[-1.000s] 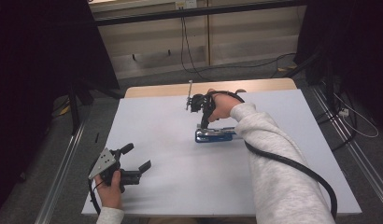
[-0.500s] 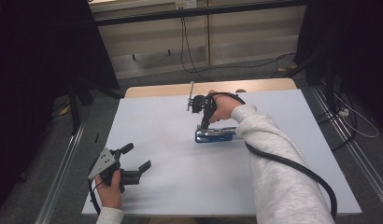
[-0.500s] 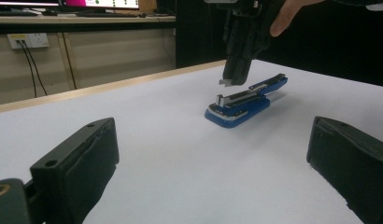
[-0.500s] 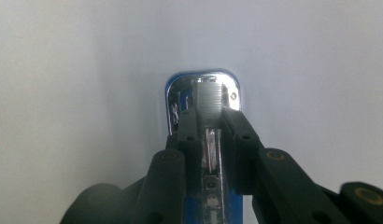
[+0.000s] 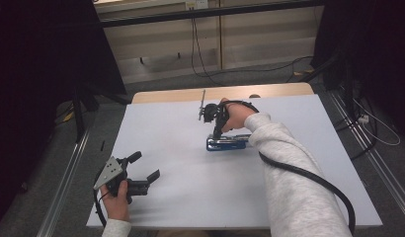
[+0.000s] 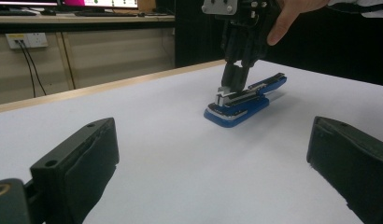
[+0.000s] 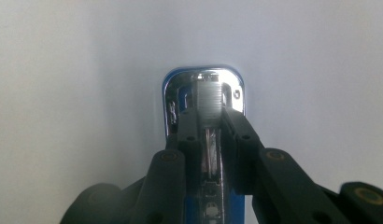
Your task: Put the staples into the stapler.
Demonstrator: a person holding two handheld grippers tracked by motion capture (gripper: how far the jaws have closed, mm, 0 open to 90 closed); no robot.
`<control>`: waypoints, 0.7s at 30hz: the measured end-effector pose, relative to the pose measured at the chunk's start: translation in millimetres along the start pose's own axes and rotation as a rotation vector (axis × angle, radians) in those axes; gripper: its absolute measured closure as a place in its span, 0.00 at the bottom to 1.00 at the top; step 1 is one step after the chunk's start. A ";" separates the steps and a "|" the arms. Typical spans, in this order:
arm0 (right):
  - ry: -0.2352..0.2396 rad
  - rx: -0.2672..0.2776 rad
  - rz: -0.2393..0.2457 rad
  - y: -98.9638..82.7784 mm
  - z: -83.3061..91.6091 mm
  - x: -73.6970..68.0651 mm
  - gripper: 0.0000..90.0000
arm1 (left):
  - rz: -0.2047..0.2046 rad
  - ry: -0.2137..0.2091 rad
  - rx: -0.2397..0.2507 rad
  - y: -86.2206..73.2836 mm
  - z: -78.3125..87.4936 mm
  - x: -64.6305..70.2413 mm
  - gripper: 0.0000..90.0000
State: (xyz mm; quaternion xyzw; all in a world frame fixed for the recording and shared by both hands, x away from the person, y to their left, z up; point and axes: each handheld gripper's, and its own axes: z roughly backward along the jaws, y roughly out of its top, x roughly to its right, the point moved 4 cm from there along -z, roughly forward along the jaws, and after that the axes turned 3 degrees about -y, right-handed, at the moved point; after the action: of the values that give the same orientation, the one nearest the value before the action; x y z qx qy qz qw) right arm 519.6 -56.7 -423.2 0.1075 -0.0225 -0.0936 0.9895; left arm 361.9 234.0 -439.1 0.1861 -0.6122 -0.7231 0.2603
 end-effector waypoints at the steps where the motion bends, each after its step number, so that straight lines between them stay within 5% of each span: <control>1: -0.002 0.001 -0.001 0.0 -0.3 -0.1 0.87 | -0.003 -0.005 -0.001 0.0 -0.2 -0.1 0.03; 18: 0.000 -0.001 0.010 0.2 -5.5 -1.0 0.87 | 0.003 0.000 -0.002 -0.3 -1.1 0.6 0.03; 21: -0.013 0.012 0.002 0.8 -6.2 -0.9 0.79 | 0.002 -0.001 -0.007 -0.6 -1.4 0.7 0.03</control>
State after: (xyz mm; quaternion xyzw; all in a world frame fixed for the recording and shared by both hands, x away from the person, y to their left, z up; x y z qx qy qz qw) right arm 519.2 -54.5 -429.1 0.1127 -0.0297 -0.0931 0.9888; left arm 362.1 232.6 -439.9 0.1842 -0.6099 -0.7252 0.2612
